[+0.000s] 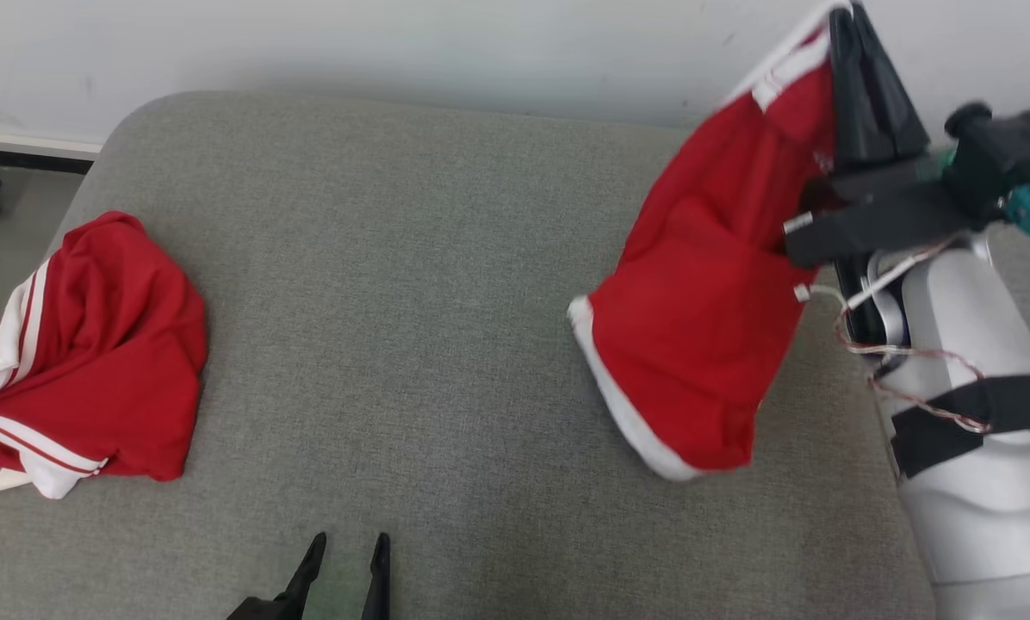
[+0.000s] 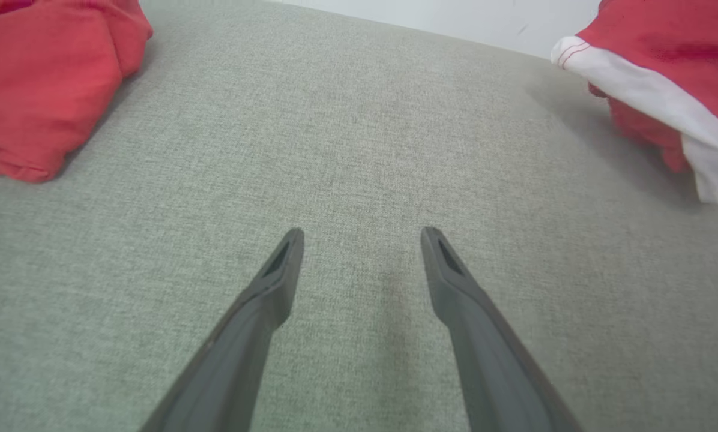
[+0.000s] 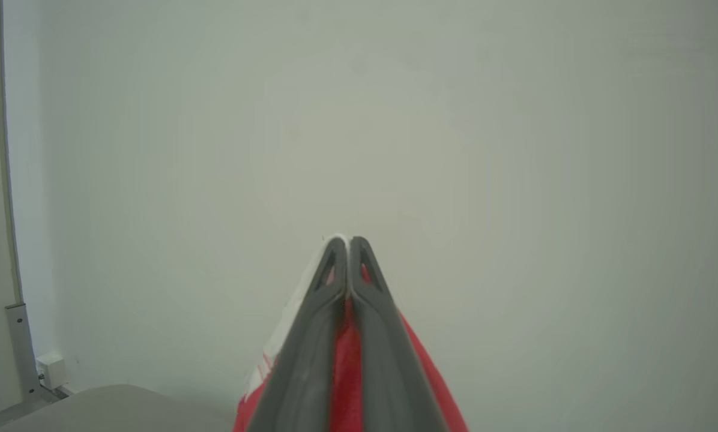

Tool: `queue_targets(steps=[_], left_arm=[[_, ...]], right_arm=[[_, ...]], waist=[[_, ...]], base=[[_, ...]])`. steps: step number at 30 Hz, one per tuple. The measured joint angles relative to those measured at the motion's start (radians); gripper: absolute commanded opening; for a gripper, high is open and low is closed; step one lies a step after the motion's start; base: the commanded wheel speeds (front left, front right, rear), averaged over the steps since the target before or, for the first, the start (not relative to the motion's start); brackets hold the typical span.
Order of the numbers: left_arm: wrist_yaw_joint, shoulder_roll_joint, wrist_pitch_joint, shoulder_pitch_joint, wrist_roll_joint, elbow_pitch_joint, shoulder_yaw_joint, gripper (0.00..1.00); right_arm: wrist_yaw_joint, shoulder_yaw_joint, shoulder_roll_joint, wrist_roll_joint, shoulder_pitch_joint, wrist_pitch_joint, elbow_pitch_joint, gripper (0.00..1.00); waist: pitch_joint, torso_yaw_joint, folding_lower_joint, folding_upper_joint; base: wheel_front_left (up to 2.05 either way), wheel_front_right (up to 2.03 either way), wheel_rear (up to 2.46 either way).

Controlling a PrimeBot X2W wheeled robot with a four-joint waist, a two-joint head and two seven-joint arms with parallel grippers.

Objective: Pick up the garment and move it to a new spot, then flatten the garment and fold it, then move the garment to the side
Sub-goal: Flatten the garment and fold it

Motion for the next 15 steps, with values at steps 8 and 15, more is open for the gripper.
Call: queue_targets(steps=[8, 15], left_arm=[[0.007, 0.0, 0.0, -0.017, -0.008, -0.002, -0.027, 1.0], [0.007, 0.0, 0.0, -0.018, -0.015, 0.009, -0.045, 1.0]], right_arm=[[0.0, 0.106, 0.036, 0.032, -0.09, 0.0, -0.027, 0.0], [0.0, 0.161, 0.04, -0.01, -0.101, 0.001, 0.263, 1.0]], waist=[[0.006, 0.01, 0.0, 0.0], [0.012, 0.032, 0.0, 0.0001]], base=[[0.0, 0.0, 0.0], [0.0, 0.0, 0.0]])
